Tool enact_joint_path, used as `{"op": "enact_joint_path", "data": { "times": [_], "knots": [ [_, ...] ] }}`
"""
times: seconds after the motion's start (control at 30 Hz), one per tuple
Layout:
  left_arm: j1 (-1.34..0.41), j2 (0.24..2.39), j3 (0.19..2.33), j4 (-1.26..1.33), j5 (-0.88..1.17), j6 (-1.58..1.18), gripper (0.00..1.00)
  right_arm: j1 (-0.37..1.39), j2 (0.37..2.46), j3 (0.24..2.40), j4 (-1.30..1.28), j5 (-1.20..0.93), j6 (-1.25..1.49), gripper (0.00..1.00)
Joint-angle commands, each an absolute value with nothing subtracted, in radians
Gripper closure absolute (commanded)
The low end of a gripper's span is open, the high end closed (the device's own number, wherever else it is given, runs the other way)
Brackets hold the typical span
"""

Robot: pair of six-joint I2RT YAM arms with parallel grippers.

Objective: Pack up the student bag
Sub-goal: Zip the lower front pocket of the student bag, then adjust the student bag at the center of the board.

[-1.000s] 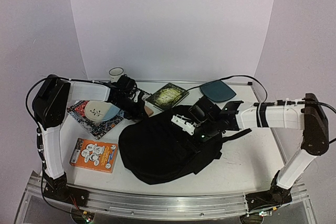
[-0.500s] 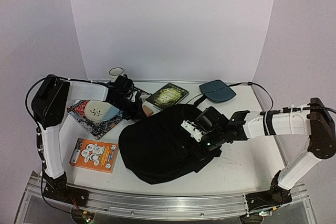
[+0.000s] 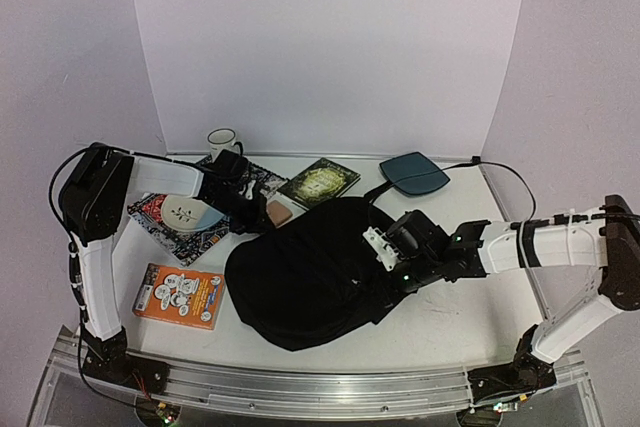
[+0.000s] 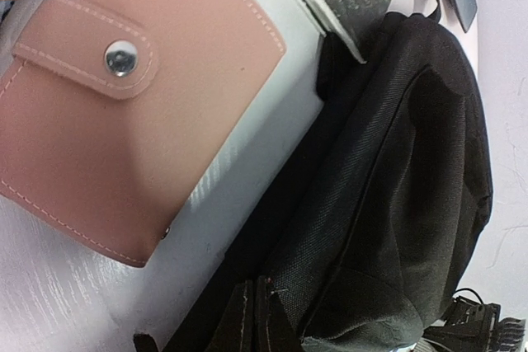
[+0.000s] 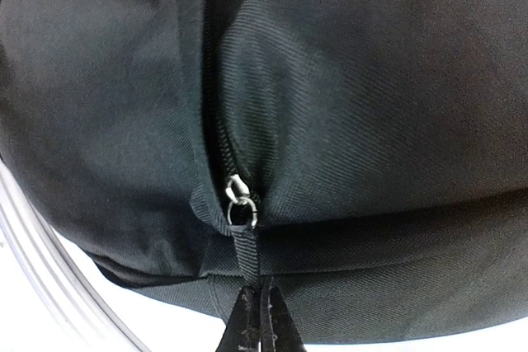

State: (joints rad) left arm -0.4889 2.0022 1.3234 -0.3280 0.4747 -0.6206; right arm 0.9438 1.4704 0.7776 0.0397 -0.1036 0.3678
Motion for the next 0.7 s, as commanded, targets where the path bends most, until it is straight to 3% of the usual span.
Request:
{"op": "enact_joint_path", "data": {
  "times": [0.0,0.13,0.33,0.43,0.67],
  "knots": [
    [-0.429,1.926,1.300,-0.254,0.262,-0.580,0.94,0.955,1.450,0.771,-0.197,-0.037,0.430,1.00],
    [-0.471,1.851,1.271,-0.252,0.247,-0.539,0.68,0.955,1.466,0.868,-0.198,0.047,0.403,1.00],
    [-0.545,1.703,1.205,-0.252,0.205,-0.502,0.45,0.955,1.534,0.994,-0.198,0.091,0.360,1.00],
    [-0.602,1.660,1.192,-0.252,0.209,-0.494,0.39,0.955,1.551,1.020,-0.197,0.100,0.352,1.00],
    [-0.723,1.733,1.212,-0.251,0.290,-0.664,0.37,0.955,1.555,1.028,-0.183,0.088,0.352,1.00]
  ]
}}
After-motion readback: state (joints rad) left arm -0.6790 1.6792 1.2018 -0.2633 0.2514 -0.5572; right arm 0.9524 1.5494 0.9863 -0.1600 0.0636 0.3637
